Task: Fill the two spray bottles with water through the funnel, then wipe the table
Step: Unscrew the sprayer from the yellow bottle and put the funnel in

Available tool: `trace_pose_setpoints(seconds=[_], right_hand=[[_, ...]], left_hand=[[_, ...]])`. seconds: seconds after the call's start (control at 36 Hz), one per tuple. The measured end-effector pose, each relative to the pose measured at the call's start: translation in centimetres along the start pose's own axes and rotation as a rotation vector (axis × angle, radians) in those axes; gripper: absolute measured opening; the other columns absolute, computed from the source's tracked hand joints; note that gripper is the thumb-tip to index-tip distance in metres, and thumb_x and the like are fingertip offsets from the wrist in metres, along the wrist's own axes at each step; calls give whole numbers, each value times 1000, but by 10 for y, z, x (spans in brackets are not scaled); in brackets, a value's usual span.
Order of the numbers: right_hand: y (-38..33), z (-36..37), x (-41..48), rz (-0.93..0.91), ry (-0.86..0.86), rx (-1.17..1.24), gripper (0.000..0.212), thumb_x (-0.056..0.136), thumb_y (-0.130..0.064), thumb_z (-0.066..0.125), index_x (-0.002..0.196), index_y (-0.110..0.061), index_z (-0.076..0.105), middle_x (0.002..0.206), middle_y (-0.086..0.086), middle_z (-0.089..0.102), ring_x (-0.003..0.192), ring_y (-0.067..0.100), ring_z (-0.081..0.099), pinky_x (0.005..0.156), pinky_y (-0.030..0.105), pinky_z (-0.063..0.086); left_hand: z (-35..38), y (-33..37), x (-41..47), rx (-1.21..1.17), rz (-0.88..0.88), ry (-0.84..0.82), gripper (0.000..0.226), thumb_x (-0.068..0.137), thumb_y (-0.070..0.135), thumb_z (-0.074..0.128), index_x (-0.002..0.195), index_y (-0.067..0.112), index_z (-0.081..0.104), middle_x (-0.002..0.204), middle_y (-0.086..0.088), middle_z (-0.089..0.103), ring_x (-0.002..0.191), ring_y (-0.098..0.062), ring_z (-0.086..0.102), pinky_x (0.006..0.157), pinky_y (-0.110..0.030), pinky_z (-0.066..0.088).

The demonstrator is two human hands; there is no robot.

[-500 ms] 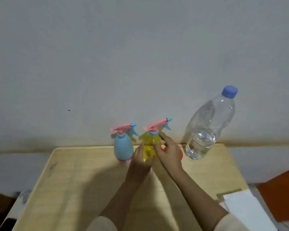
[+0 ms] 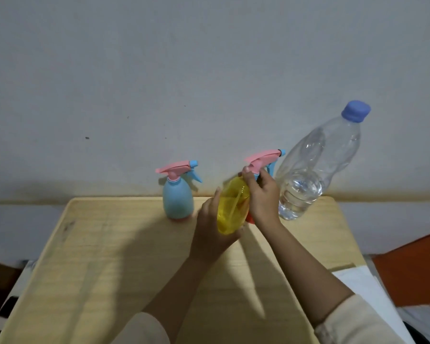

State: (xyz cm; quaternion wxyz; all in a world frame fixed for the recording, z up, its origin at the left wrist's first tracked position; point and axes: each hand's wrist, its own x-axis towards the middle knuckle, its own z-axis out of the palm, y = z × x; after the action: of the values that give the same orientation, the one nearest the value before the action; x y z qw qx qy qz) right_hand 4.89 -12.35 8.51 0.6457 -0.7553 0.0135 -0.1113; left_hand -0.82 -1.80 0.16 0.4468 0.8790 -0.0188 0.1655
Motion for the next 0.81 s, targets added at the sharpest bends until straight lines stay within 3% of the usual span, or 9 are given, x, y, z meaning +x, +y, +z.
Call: trace_pose_setpoints(seconds=[0.11,0.22,0.36,0.44,0.5,0.58,0.64,0.72,0.81], right_hand=[[-23,-11,-2,55,-33,87,19,92,-22,58,79,-9,62,65,-1,59,56,3,53,58,18,43],[-40,-18,-8,143,-165,262,19,91,-21,58,77,-11,63,68,0,67,67,18,61,69,29,50],[-61,-27,-27,282,-455,577,29,98,-20,42,111,0,57,100,13,69,101,27,63,86,37,53],[-63,-23,-52,315,-413,555,32,100,-23,37,110,-6,62,111,12,68,106,26,61,95,40,48],[-67,-15,-68,236,-305,438,30,94,-34,47,104,-12,64,102,5,67,94,19,61,87,33,48],[-79,-5,-85,132,11,319,25,84,-32,68,99,-15,57,91,-4,61,80,7,59,71,20,49],[-84,-2,-90,145,115,361,30,74,-24,78,94,-12,58,88,1,62,79,11,60,74,26,52],[-89,-3,-95,184,6,428,20,78,-15,75,94,-7,66,88,7,67,84,19,62,88,42,50],[-89,-5,-102,136,-158,459,13,92,-15,55,92,-16,69,89,-2,70,85,14,63,82,33,50]], left_hand=[[-18,24,-4,99,43,-16,95,63,48,63,146,24,23,110,-10,60,93,-23,59,80,-30,50],[-45,40,-13,-156,-44,-200,94,65,50,63,146,46,15,133,3,52,115,-11,54,96,-35,48],[-69,46,-30,-449,-118,-287,87,69,40,71,135,62,20,131,27,49,121,-3,51,102,-43,46],[-80,51,-45,-432,-125,-237,86,68,40,70,135,62,21,128,25,53,119,-2,53,101,-39,47],[-87,54,-54,-386,-110,-213,88,68,42,70,139,59,19,134,20,51,122,1,50,101,-36,46],[-97,60,-62,-299,-77,-212,91,71,44,69,141,56,14,138,29,39,125,15,37,99,-13,38],[-103,61,-67,-262,-54,-215,91,73,43,70,142,57,11,137,39,29,126,22,29,96,-2,30],[-112,61,-73,-245,-81,-202,91,70,53,66,142,57,10,140,29,33,129,11,33,103,-15,33],[-123,61,-80,-243,-97,-185,91,67,57,64,139,60,9,135,30,32,126,15,33,103,-20,33]])
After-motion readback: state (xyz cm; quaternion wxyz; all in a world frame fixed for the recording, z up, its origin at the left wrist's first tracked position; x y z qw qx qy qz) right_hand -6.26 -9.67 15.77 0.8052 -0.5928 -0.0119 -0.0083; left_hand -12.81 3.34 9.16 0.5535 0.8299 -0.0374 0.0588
